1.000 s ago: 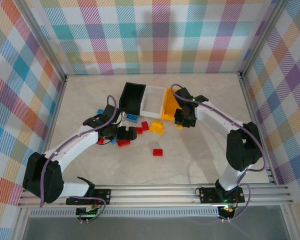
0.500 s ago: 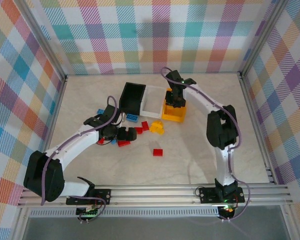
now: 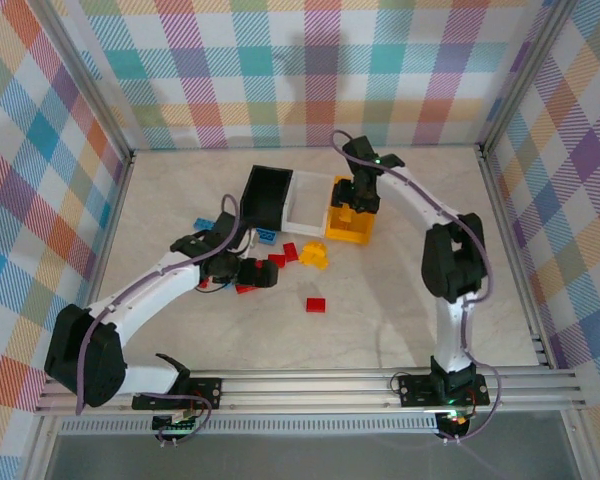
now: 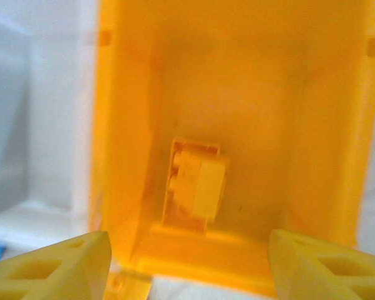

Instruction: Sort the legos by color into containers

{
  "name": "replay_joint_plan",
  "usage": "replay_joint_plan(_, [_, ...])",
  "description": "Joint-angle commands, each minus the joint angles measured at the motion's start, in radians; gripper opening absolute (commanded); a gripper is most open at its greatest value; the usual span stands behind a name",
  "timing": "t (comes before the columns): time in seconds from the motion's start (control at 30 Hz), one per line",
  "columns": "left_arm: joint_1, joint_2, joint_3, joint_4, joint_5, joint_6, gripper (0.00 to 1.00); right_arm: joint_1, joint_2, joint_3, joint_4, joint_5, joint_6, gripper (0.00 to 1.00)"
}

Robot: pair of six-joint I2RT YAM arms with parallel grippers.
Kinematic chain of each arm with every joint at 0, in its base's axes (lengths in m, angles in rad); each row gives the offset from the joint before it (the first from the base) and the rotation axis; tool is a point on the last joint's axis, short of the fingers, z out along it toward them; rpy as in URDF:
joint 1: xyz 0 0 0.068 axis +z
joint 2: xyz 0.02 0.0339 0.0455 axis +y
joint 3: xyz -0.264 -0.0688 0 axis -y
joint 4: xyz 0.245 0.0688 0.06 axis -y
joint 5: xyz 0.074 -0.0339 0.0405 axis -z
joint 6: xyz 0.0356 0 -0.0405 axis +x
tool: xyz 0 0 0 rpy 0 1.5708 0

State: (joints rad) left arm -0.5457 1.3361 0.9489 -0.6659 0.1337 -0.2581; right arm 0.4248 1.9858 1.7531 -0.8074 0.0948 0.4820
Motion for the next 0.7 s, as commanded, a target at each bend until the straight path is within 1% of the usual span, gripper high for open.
replay_joint_plan(0.0, [-0.075,0.044,0.055,-0.028,0.007,0.0,1.0,0.001,-0.168,-0.113,-0.012,-0.104,-0.007,0.7])
replay_joint_plan(0.07, [-0.126,0.069,0.068,-0.019,0.006,-0.029,1.0,0.003,-0.239,-0.209,-0.015,-0.145,0.001,0.71])
replay_joint_plan(0.17, [-0.195,0.119,0.091,-0.015,-0.011,-0.082,1.0,0.003,-0.352,-0.356,-0.014,-0.133,0.027,0.72])
replay_joint_plan(0.23, [-0.229,0.163,0.114,-0.02,-0.014,-0.114,1.0,0.003,-0.419,-0.457,0.005,-0.133,0.042,0.73])
replay_joint_plan(0.33, [-0.262,0.242,0.166,-0.047,-0.014,-0.154,1.0,0.004,-0.495,-0.562,0.007,-0.124,0.062,0.73])
replay_joint_plan(0.5, [-0.319,0.358,0.253,-0.1,-0.014,-0.196,1.0,0.003,-0.568,-0.676,0.035,-0.112,0.088,0.74])
replay_joint_plan(0.67, [-0.384,0.444,0.307,-0.11,-0.014,-0.23,1.0,0.003,-0.586,-0.712,0.04,-0.105,0.109,0.74])
